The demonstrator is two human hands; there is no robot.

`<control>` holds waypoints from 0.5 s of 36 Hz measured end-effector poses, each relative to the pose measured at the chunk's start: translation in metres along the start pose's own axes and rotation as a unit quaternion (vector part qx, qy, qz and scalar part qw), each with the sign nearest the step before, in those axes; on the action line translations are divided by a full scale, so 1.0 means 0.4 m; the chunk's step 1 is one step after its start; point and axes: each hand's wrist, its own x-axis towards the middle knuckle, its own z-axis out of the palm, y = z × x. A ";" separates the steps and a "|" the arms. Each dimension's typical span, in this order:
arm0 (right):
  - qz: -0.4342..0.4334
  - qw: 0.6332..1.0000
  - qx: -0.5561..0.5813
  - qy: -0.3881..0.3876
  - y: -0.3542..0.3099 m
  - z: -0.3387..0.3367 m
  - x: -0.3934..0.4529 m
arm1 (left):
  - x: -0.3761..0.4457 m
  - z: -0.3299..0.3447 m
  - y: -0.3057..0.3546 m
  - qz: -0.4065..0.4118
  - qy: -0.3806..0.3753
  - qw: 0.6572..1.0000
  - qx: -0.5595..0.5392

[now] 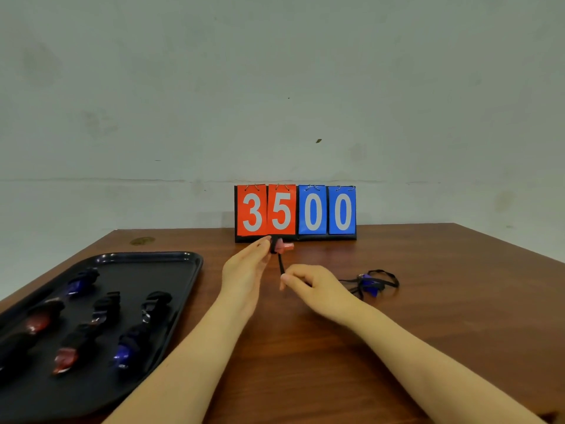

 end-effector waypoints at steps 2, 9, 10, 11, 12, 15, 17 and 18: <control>-0.019 0.999 -0.029 -0.004 -0.002 0.008 0.002 | 0.005 -0.006 -0.008 0.029 0.042 0.995 0.091; -0.053 0.996 -0.075 -0.021 -0.019 0.004 0.001 | 0.006 0.000 -0.025 0.111 0.092 0.963 0.226; -0.059 0.995 -0.076 -0.022 -0.022 0.003 0.000 | 0.005 0.001 -0.026 0.119 0.086 0.960 0.240; -0.065 0.995 -0.079 -0.023 -0.024 0.002 -0.001 | 0.004 0.002 -0.027 0.126 0.081 0.956 0.253; -0.067 0.994 -0.082 -0.023 -0.025 0.001 -0.002 | 0.004 0.001 -0.028 0.132 0.077 0.952 0.266; -0.064 0.994 -0.087 -0.021 -0.023 0.001 -0.003 | 0.004 -0.004 -0.025 0.153 0.057 0.933 0.319; -0.066 0.995 -0.074 -0.009 -0.021 0.002 -0.002 | 0.004 -0.008 -0.024 0.171 0.035 0.915 0.363; -0.067 0.996 -0.060 0.004 -0.021 0.002 -0.001 | 0.004 -0.011 -0.025 0.180 0.023 0.907 0.381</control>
